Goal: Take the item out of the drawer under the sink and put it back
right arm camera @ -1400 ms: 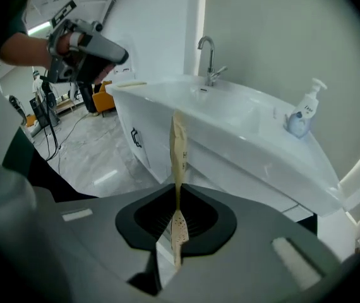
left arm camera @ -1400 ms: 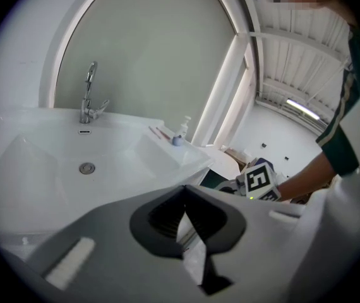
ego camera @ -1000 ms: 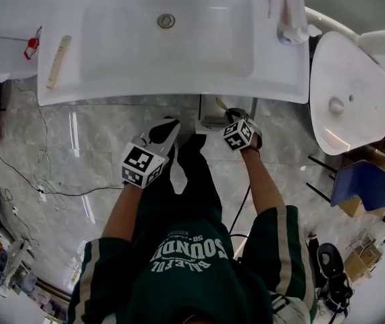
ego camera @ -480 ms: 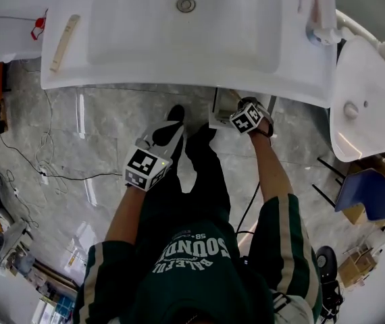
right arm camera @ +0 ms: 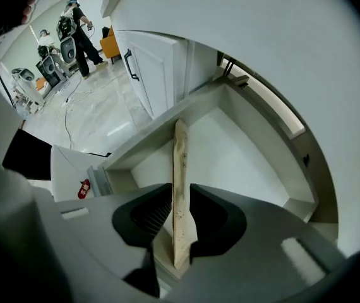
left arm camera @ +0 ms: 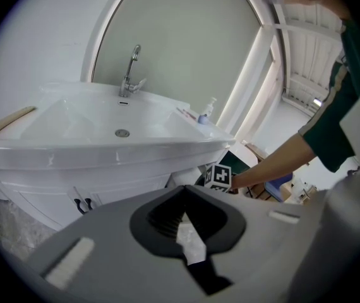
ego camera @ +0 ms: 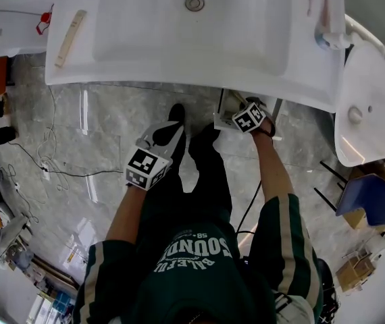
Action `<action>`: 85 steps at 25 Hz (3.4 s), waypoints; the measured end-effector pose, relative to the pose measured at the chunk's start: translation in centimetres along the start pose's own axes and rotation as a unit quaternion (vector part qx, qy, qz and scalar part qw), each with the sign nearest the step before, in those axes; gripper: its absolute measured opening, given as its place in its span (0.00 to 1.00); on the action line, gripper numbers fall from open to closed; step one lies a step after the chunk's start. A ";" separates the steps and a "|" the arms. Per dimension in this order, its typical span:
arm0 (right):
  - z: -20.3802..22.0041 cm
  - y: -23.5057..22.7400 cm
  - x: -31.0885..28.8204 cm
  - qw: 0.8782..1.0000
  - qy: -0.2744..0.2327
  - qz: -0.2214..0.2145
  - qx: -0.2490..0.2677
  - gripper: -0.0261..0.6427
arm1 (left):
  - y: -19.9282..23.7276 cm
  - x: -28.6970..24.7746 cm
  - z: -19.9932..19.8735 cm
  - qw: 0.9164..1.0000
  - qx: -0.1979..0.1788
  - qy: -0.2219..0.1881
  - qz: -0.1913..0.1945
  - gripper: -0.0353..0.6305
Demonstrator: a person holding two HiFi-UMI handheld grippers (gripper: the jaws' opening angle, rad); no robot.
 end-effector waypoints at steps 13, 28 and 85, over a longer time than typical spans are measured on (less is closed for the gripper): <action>-2.3 0.9 8.0 0.995 -0.068 0.030 -0.074 0.14 | -0.3 1.6 -5.6 0.998 -0.036 -0.030 0.035 0.13; -10.3 6.3 25.0 0.953 -0.271 0.014 -0.138 0.04 | 1.1 7.3 -13.2 0.992 -0.055 -0.101 0.042 0.13; -19.3 0.6 47.6 0.755 -0.568 0.250 -0.213 0.04 | 5.6 15.7 -25.5 0.955 -0.126 -0.264 0.037 0.13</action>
Point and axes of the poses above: the fingertips, and each gripper's own axes: x backward along the fingers, y to its left, z out of its underside, the point moved 7 cm from there along x, backward along the fingers, and after that the axes turned 6 degrees about x, right-handed, at the moved point
